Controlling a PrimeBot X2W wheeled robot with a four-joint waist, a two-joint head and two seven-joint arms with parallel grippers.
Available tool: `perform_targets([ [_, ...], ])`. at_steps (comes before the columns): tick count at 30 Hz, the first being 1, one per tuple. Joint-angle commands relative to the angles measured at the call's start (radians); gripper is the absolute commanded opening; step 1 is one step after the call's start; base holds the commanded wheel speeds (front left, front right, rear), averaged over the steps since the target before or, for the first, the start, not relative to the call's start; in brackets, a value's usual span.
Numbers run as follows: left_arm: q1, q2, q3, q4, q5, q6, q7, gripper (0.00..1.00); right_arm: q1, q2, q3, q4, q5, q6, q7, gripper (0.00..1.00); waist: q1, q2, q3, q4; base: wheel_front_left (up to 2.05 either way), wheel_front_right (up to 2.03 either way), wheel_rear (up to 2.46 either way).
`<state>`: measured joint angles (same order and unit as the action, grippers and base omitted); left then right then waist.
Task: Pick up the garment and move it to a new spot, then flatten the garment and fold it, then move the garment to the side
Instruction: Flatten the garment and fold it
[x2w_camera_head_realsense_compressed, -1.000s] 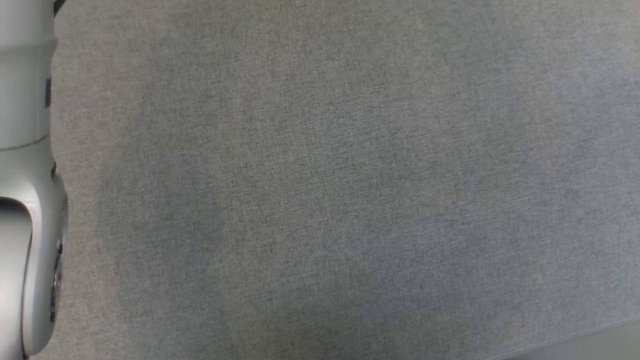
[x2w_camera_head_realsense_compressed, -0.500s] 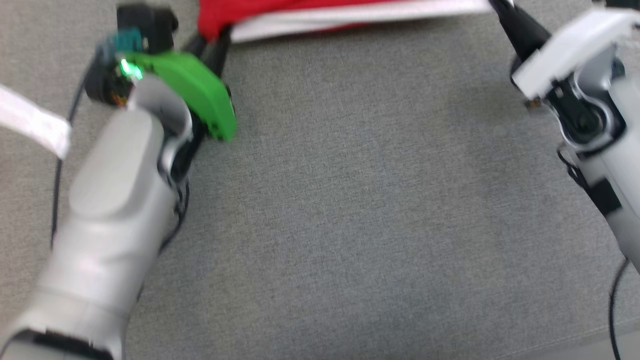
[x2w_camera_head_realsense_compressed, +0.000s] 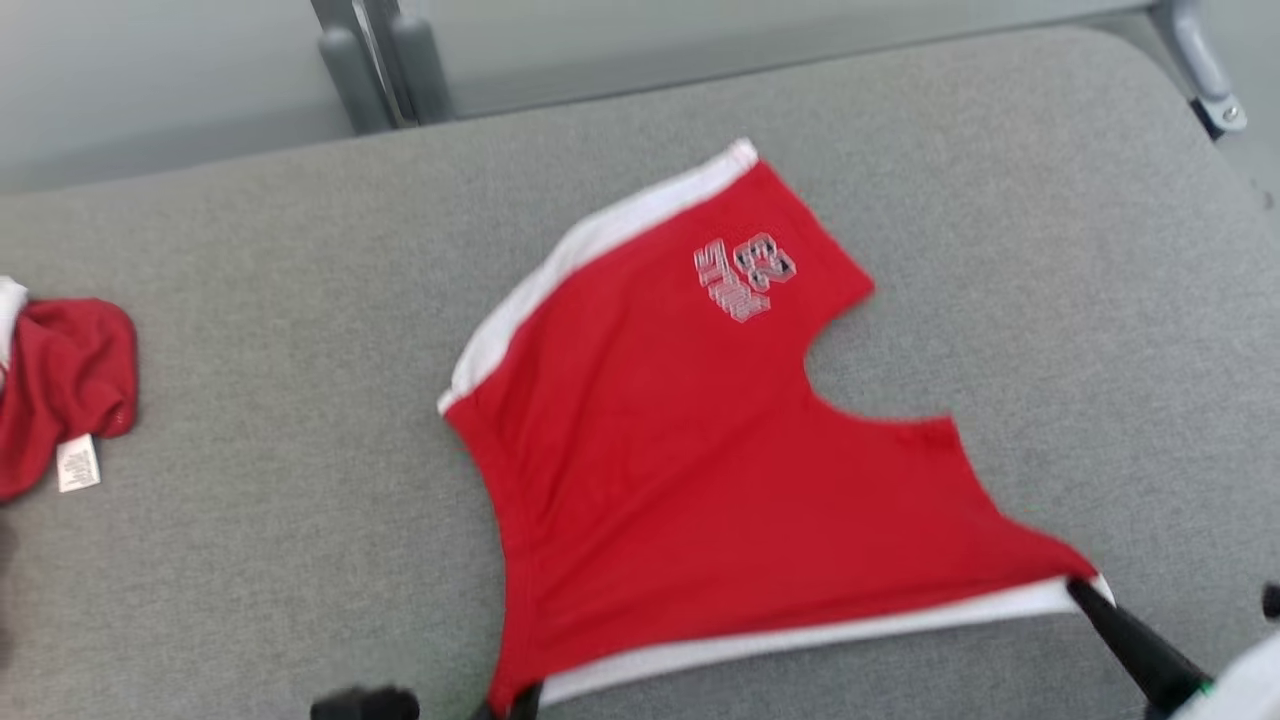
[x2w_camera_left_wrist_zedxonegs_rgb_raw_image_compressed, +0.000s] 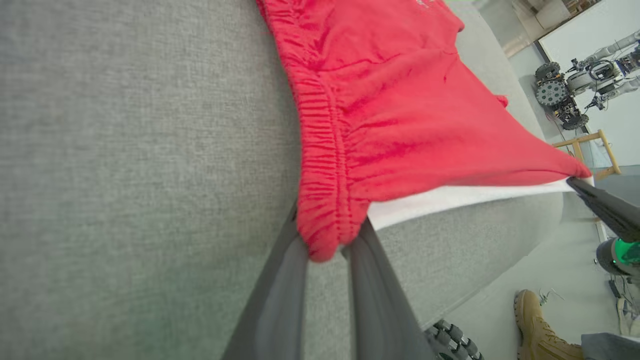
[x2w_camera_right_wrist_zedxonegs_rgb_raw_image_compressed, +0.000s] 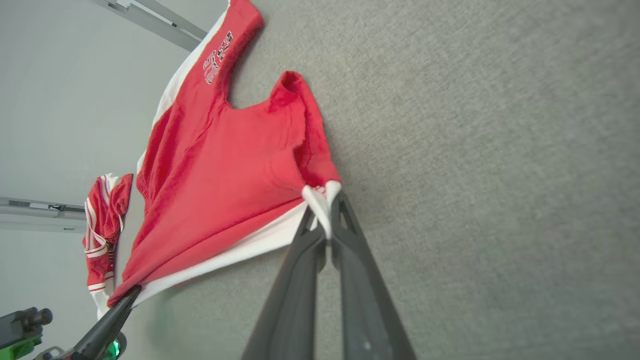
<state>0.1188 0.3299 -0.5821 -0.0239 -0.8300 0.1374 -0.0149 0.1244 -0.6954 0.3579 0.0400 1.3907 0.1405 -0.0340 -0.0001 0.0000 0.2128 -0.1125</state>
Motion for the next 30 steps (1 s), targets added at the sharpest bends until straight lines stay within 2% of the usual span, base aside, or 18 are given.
perform_targets([
  [1, 0.060, 0.034, 0.038, -0.041, -0.020, 0.052, -0.015, 0.00, 0.058, -0.046, -0.052, -0.019, 0.005, -0.018, -0.037, 0.00, 0.0001, 0.0000, -0.076, 0.020, 0.00, 0.00, 0.00],
  [5, 0.134, 0.035, 0.030, -0.194, -0.030, 0.102, 0.004, 0.00, 0.138, -0.069, -0.118, -0.128, 0.007, -0.017, -0.047, 0.00, 0.0001, 0.0000, -0.034, 0.033, 0.00, 0.00, 0.00],
  [9, 0.054, 0.037, 0.027, -0.259, -0.024, 0.115, 0.062, 0.00, 0.046, -0.074, -0.159, -0.146, -0.012, -0.017, 0.016, 0.00, 0.0001, 0.0000, 0.030, 0.061, 0.00, 0.00, 0.00],
  [11, 0.002, 0.012, 0.038, -0.264, -0.030, 0.146, 0.096, 0.00, -0.034, -0.062, -0.164, -0.129, -0.022, -0.017, 0.065, 0.00, 0.0001, 0.0000, 0.064, 0.084, 0.00, 0.00, 0.00],
  [14, -0.085, -0.021, 0.032, -0.268, -0.046, 0.165, 0.158, 0.00, -0.181, -0.037, -0.138, -0.070, -0.060, -0.013, 0.161, 0.00, 0.0001, 0.0000, 0.099, 0.115, 0.00, 0.00, 0.00],
  [20, -0.234, -0.051, 0.025, -0.258, -0.071, 0.184, 0.261, 0.00, -0.467, 0.045, -0.119, 0.077, -0.146, -0.011, 0.325, 0.00, 0.0001, 0.0000, 0.155, 0.171, 0.00, 0.00, 0.00],
  [25, -0.357, -0.052, 0.019, -0.212, -0.069, 0.177, 0.337, 0.00, -0.659, 0.100, -0.101, 0.205, -0.244, -0.010, 0.463, 0.00, 0.0001, 0.0000, 0.192, 0.208, 0.00, 0.00, 0.00],
  [30, -0.465, -0.081, 0.008, -0.129, -0.064, 0.178, 0.386, 0.00, -0.795, 0.140, -0.098, 0.301, -0.349, -0.010, 0.579, 0.00, 0.0001, 0.0000, 0.229, 0.232, 0.00, 0.00, 0.00],
])
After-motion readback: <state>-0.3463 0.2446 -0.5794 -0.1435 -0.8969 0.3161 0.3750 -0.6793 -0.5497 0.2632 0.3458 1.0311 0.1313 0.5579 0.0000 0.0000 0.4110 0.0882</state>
